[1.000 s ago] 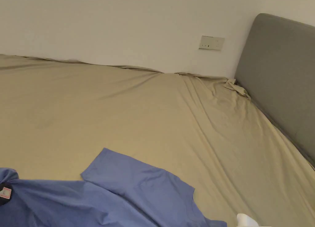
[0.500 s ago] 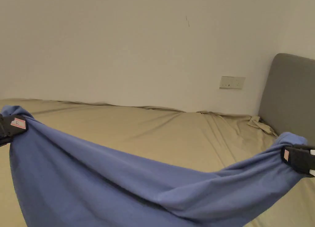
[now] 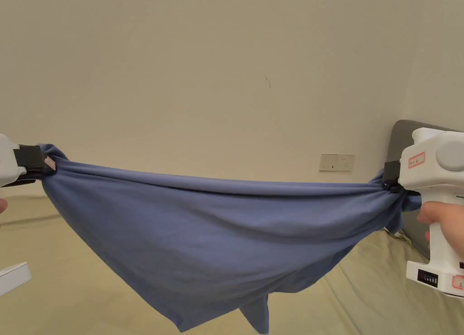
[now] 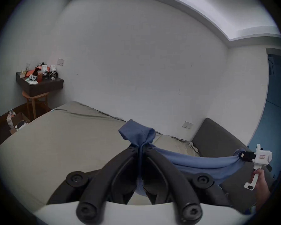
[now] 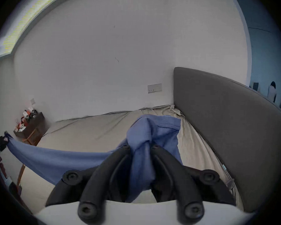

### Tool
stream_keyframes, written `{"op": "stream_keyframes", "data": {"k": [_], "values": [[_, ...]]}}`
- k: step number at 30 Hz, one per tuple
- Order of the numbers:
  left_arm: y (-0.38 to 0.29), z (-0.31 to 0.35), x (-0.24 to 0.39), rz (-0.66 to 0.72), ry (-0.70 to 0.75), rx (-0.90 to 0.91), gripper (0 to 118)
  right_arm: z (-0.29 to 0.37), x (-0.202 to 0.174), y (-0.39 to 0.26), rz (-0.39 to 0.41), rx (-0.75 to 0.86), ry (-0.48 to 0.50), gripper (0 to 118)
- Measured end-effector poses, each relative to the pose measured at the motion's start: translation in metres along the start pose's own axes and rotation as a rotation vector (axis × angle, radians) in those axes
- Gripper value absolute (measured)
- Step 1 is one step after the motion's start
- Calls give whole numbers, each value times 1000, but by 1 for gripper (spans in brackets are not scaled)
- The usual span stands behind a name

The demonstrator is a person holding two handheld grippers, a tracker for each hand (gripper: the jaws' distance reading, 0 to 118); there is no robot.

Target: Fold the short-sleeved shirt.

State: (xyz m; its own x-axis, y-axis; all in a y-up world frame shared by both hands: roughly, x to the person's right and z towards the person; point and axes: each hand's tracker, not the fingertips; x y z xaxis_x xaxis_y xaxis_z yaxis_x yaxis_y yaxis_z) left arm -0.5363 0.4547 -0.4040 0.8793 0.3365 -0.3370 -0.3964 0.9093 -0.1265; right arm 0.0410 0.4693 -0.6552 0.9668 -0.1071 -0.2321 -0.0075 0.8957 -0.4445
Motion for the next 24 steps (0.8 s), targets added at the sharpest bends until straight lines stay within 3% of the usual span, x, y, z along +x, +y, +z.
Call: {"op": "stream_keyframes", "data": {"k": [6, 16, 20, 24], "values": [[-39, -28, -22, 47, -21, -67, 1, -27, -4, -29, 46, -40, -9, 17], [-213, 5, -57, 96, 9, -341, 1, -50, 34, -230, 164, -280, 24, 17], [-270, 46, -63, 121, -17, -431, 1, -20, 56, -302, 100, -367, 51, 17], [-315, 83, -72, 168, 63, -508, 1, 15, 75, -353, 62, -452, 43, 17]]}}
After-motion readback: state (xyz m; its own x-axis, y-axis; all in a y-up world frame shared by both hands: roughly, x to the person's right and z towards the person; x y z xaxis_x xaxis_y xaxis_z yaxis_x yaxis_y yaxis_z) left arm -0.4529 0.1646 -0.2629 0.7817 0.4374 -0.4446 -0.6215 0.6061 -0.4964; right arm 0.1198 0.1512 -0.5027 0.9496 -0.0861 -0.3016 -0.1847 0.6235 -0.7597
